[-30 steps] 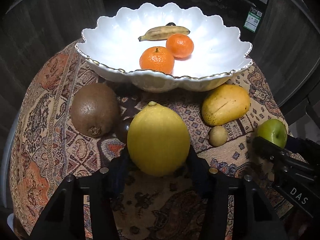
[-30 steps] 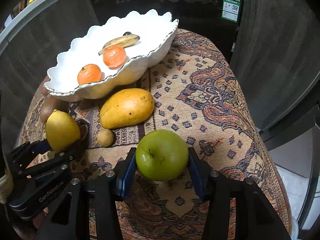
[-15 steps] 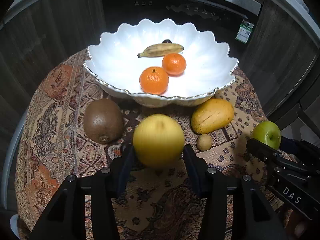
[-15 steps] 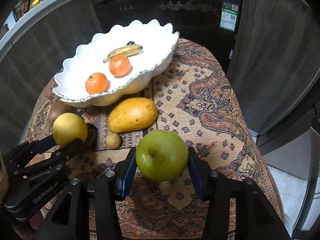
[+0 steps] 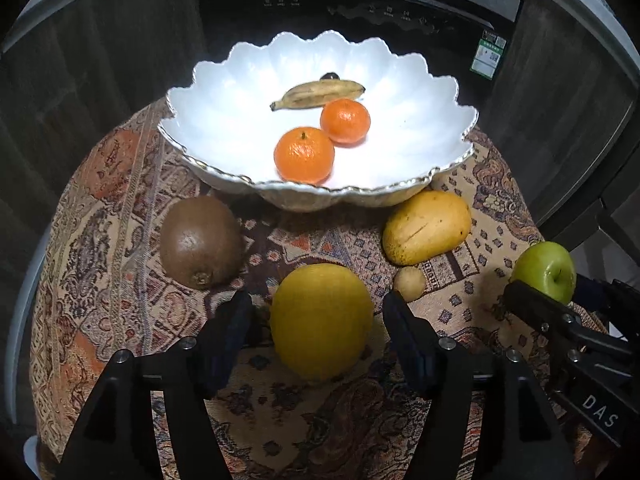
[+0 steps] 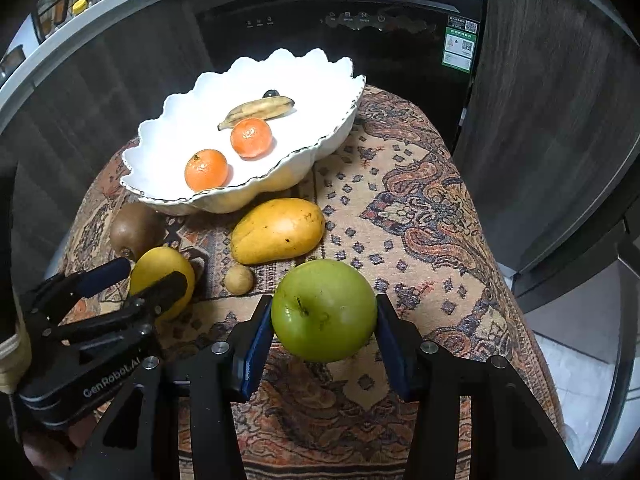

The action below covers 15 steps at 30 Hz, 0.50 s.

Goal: Organize fruits
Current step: 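Lift the pomelo with the left tool while the right tool lifts the apple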

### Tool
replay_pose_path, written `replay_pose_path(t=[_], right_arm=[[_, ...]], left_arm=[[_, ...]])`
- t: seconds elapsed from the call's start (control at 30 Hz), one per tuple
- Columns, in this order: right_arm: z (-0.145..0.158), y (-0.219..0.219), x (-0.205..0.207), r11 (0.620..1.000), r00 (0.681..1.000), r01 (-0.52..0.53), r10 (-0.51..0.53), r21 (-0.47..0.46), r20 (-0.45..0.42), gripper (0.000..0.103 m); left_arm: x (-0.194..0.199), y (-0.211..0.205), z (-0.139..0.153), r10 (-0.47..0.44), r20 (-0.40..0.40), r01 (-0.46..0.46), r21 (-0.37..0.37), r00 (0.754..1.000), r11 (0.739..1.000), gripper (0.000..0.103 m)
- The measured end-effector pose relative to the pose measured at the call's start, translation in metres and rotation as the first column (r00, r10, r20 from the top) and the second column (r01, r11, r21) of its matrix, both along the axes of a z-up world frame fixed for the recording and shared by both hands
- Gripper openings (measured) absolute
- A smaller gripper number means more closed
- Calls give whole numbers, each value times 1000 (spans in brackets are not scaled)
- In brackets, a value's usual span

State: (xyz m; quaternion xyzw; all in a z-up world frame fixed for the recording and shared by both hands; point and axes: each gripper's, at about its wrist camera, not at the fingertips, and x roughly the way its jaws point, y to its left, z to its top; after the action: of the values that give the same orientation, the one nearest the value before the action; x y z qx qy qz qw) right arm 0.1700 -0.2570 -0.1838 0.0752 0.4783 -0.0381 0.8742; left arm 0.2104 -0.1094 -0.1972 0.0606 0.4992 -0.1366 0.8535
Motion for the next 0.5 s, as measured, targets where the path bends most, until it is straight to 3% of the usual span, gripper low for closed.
replay_pose_path(t=[0.17,0.27,0.5], right_arm=[[-5,-1,2,1000,1000,2,-2,-2,-11,50],[-7,-3,2,1000,1000,4,-4,4,-15,50],[-6,-6,1,1000,1000,12,-12,2,-14,50]], left_arm=[[3,-6,-15,-13,-43,12,-20,999,1000,66],[3,-10,-19,-28,-59,26,-42,998,999,54],[0,-10,-16,-28,-55,25,-48,998,999,53]])
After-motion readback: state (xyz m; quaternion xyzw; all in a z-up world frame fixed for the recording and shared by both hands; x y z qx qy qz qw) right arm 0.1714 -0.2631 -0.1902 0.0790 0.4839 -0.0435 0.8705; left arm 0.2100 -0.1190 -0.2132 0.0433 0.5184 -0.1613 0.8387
